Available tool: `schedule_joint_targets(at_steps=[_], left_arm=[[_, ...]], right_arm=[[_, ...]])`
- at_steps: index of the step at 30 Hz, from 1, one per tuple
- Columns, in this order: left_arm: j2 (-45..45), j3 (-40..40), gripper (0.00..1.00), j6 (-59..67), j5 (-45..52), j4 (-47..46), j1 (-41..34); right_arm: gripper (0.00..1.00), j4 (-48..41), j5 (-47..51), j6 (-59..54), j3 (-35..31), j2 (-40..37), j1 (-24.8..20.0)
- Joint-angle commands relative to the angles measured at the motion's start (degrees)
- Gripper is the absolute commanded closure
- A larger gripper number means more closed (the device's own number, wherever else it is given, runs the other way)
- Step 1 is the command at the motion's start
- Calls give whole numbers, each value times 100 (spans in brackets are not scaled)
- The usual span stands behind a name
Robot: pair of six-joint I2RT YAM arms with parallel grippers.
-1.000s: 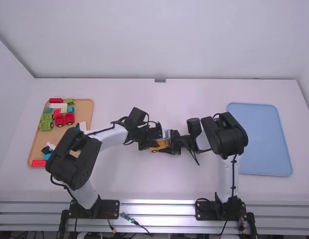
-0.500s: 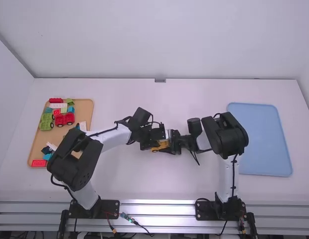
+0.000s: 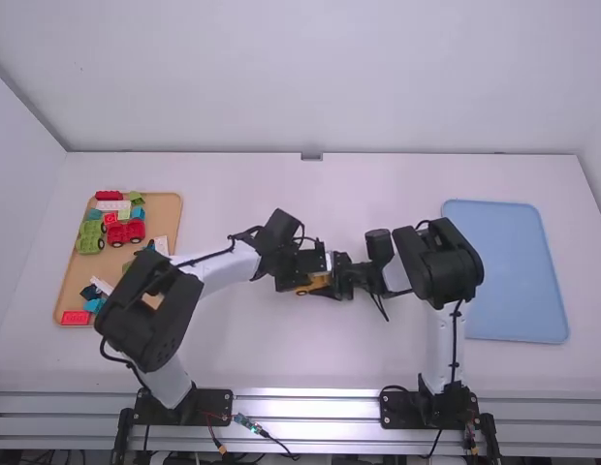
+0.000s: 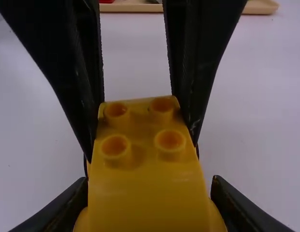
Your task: Assemble lego blocks to make yellow taxi
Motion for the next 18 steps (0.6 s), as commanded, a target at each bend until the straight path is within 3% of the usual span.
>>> schedule_joint_targets(at_steps=[1,13,14,16,18], left_arm=[[341,-52,98,-94,-256,-83,-332],[339,-24,98,-94,63,140,-271],[339,-20,96,-101,48,153,-271],[339,-20,81,-116,44,168,-271],[339,-20,77,-111,44,186,-271]], right_arm=[[63,-79,254,125,-17,90,85],[63,-81,251,125,-17,90,85],[63,-81,251,125,-17,90,87],[62,-81,251,125,-17,90,87],[62,-81,254,125,-17,90,85]])
